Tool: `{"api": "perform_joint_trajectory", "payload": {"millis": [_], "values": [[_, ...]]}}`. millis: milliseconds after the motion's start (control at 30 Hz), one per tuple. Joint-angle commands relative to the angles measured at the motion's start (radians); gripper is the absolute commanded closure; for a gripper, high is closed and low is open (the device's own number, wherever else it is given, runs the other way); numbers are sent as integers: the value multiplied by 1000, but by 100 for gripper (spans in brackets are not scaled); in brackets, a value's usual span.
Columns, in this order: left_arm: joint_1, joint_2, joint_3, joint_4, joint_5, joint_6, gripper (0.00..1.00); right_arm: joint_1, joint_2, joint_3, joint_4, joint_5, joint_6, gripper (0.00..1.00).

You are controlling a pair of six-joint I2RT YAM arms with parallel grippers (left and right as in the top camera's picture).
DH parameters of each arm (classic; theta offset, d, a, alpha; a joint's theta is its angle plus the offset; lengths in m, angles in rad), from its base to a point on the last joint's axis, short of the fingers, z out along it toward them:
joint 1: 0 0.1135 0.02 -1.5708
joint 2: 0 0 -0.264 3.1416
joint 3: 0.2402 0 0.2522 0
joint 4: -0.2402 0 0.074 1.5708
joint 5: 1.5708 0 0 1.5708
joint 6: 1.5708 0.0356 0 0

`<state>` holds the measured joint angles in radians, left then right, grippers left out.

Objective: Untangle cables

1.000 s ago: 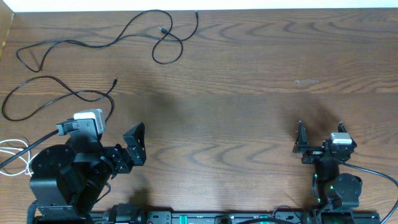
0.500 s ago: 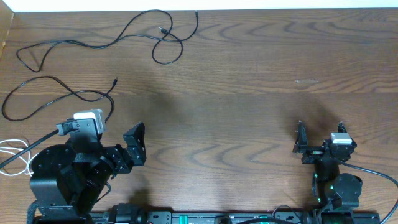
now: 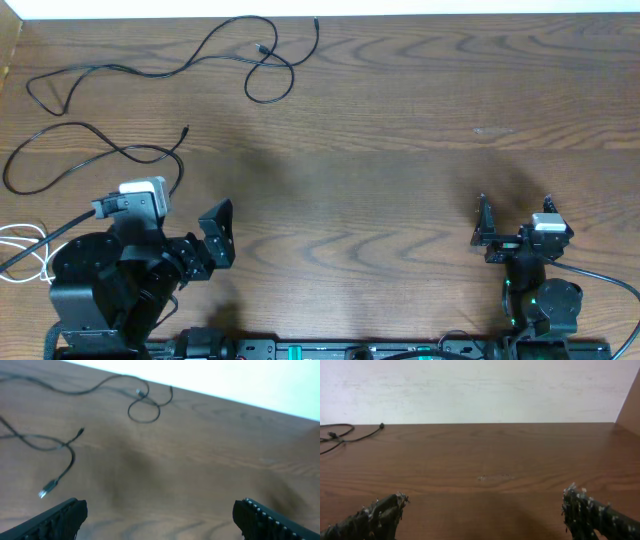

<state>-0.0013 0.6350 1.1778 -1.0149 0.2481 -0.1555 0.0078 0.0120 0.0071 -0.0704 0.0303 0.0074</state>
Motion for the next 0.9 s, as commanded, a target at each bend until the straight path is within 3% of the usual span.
{"api": "perform_joint_trajectory", "payload": {"millis": [0, 100, 267, 533, 867], "values": [[-3, -4, -23, -23, -22, 14, 1, 4, -6, -2, -5, -7, -5, 1], [-3, -45, -99, 2, -30, 33, 1, 4, -6, -2, -5, -7, -5, 1], [-3, -174, -316, 173, -25, 31, 1, 4, -6, -2, -5, -7, -5, 1], [-3, -394, -552, 259, -37, 32, 1, 4, -6, -2, -5, -7, -5, 1], [-3, -529, -882, 702, -29, 32, 1, 4, -6, -2, -5, -7, -5, 1]]}}
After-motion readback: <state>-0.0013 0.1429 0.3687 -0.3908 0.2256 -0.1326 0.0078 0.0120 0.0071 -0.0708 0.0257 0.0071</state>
